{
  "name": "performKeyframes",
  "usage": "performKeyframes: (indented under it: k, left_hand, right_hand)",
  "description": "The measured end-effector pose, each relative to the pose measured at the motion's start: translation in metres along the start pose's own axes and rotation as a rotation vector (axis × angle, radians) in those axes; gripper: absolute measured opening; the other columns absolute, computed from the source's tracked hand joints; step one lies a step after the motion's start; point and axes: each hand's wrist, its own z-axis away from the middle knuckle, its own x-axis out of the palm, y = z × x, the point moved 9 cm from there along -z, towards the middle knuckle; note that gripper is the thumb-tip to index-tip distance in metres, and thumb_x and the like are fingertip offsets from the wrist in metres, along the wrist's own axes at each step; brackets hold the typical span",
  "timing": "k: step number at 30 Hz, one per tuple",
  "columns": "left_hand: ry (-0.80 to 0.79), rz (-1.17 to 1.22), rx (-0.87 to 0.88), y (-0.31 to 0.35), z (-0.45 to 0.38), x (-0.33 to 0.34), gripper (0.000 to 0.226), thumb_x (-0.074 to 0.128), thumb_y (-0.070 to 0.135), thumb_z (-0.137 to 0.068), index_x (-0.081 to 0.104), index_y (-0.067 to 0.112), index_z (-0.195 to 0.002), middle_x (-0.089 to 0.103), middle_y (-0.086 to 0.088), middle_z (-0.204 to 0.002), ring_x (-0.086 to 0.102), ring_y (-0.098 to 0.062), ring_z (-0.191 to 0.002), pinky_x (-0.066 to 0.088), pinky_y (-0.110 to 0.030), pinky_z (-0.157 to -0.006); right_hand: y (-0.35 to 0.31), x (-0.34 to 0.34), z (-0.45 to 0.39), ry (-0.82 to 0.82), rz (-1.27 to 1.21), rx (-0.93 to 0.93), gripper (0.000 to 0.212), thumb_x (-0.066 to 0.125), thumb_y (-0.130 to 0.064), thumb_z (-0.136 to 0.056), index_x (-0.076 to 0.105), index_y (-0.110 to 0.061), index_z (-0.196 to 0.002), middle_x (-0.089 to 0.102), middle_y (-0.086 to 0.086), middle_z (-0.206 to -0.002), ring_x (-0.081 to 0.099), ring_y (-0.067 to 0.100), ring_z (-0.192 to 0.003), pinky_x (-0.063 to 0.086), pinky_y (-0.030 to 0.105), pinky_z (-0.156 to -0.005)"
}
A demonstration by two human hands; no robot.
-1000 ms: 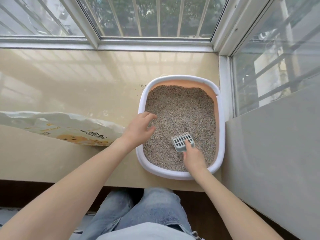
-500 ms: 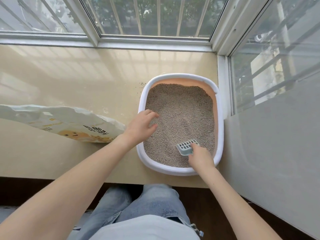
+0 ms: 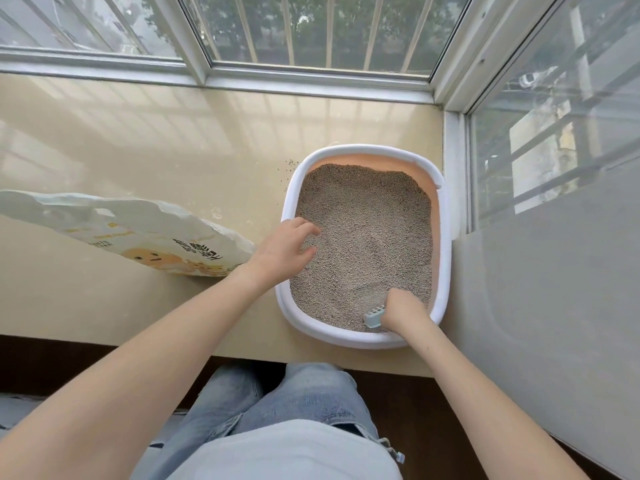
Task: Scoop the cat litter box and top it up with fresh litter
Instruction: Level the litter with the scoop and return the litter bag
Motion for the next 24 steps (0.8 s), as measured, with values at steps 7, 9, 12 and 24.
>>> performKeyframes:
  k: [7,9,12,24]
  left_hand:
    - [-0.031,0.011,-0.040,-0.004,-0.001,0.000,0.032,0.061,0.018,-0.089,0.059,0.011,-0.120,0.056,-0.007,-0.120,0.050,-0.024,-0.116,0.040,-0.038,-0.098]
    - [-0.027,0.006,-0.048,-0.004,-0.001,-0.003,0.031,0.060,0.018,-0.089,0.059,0.011,-0.120,0.056,-0.007,-0.120,0.051,-0.023,-0.115,0.040,-0.038,-0.098]
    - [-0.017,0.003,-0.047,-0.001,-0.001,-0.007,0.031,0.059,0.017,-0.089,0.058,0.012,-0.120,0.056,-0.006,-0.119,0.051,-0.023,-0.114,0.040,-0.038,-0.096]
    - [0.155,0.085,0.093,0.051,0.003,-0.077,0.030,0.060,0.013,-0.087,0.061,0.011,-0.117,0.060,-0.004,-0.114,0.058,-0.022,-0.103,0.046,-0.036,-0.089]
  right_hand:
    - [-0.009,-0.028,-0.006,0.092,-0.068,-0.026,0.027,0.055,-0.006,-0.083,0.060,-0.008,-0.109,0.064,0.006,-0.094,0.060,0.022,-0.085,0.045,0.029,-0.063]
    - [-0.003,-0.034,-0.003,0.146,-0.087,-0.006,0.031,0.055,-0.006,-0.082,0.059,-0.010,-0.112,0.065,0.006,-0.101,0.061,0.024,-0.092,0.045,0.029,-0.066]
    - [-0.002,-0.043,0.002,0.277,-0.156,-0.037,0.046,0.049,-0.005,-0.083,0.056,-0.014,-0.128,0.066,0.006,-0.118,0.062,0.023,-0.102,0.050,0.029,-0.072]
    - [-0.024,-0.076,0.049,0.237,-1.271,-0.073,0.040,0.056,-0.016,-0.095,0.051,-0.016,-0.135,0.059,0.002,-0.074,0.046,0.010,-0.050,0.035,0.020,-0.041]
